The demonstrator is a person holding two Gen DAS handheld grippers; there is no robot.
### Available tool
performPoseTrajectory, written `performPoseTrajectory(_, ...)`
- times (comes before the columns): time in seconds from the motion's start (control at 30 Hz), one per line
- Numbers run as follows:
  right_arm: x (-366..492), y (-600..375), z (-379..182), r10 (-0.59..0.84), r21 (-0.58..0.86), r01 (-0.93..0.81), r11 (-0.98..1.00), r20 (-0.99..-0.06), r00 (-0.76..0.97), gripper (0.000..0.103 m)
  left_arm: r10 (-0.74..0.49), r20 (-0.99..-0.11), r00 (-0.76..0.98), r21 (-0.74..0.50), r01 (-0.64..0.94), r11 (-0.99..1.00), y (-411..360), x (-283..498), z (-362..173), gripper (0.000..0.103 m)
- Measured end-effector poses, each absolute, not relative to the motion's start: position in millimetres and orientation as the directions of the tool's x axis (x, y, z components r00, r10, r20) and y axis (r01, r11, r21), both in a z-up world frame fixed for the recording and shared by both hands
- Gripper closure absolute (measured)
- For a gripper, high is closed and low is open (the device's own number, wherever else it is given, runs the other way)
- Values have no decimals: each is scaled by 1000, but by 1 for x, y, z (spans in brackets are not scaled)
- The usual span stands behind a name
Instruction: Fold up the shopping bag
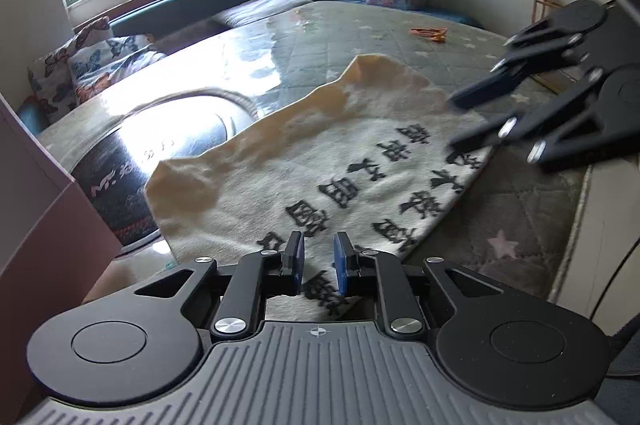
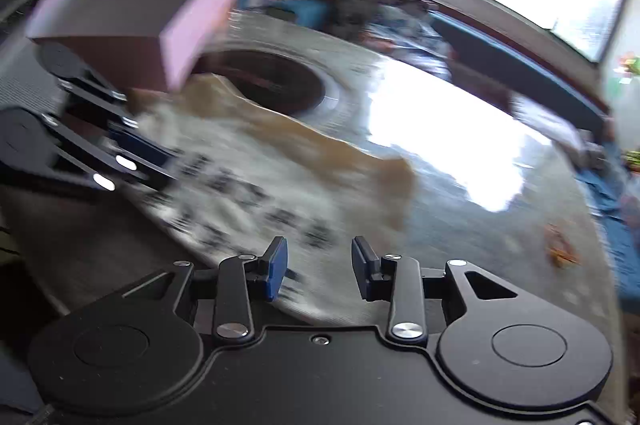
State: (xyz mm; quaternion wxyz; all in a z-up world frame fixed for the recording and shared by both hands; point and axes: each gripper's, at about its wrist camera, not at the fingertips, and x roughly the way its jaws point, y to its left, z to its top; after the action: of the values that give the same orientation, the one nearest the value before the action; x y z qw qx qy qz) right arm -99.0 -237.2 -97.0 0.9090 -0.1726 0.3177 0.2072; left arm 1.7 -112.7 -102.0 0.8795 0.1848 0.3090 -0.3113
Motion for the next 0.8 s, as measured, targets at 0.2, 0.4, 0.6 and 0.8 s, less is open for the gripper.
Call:
performPoseTrajectory(0.2, -101, -206, -115, 330, -181, -564, 806, -654, 681, 65, -451, -658, 603, 137, 684, 717, -117, -8, -108, 85)
performPoseTrajectory(0.4, -99, -215, -116, 314, -161, -539, 827, -664, 678, 62, -445, -656, 610, 130, 672, 729, -108, -6, -111, 83)
performPoseTrajectory(0.6, -96, -237, -116, 271, -144, -479, 866, -671, 690, 60, -408, -651, 640, 138, 629, 765, -77, -9, -111, 83)
performPoseTrajectory(0.8, -93, -244, -116, 263, -134, -465, 875, -676, 688, 55, -358, -633, 686, 216, 601, 770, -53, -19, -109, 79)
